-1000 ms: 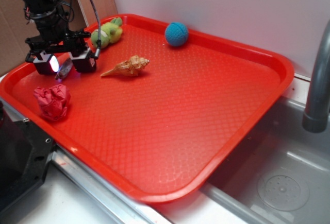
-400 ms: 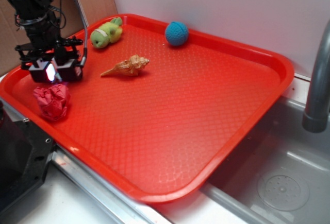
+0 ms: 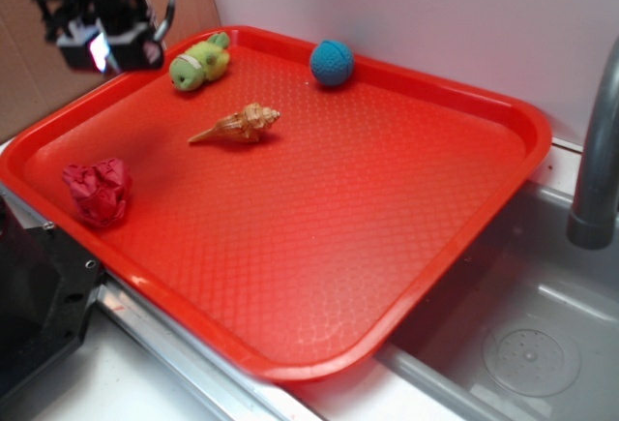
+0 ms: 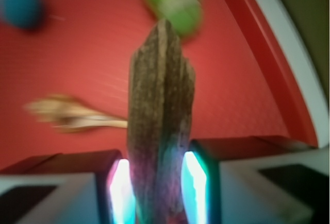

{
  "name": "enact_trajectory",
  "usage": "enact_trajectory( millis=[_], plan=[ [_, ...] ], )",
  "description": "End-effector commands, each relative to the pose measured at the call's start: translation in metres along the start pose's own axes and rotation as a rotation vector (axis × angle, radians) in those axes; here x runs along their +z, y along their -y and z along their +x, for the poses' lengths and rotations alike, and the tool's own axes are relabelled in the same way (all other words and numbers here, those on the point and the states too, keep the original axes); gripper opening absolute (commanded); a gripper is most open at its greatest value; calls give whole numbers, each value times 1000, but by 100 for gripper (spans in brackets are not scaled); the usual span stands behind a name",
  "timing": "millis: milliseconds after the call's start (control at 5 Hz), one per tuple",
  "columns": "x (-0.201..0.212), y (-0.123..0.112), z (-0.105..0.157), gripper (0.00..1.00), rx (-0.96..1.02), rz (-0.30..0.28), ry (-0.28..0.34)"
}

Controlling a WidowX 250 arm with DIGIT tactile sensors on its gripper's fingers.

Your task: Grab the wood chip.

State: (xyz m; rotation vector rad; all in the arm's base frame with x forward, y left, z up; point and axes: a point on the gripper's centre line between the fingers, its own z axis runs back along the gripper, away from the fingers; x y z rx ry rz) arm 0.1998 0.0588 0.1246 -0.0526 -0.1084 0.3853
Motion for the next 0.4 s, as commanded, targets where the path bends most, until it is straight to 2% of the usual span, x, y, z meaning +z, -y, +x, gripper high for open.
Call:
enact_trajectory(
  millis=[0, 200],
  plan=[
    [96, 40, -27, 0, -178, -91, -10],
    [93, 43, -28, 0, -193, -89, -65]
  ],
)
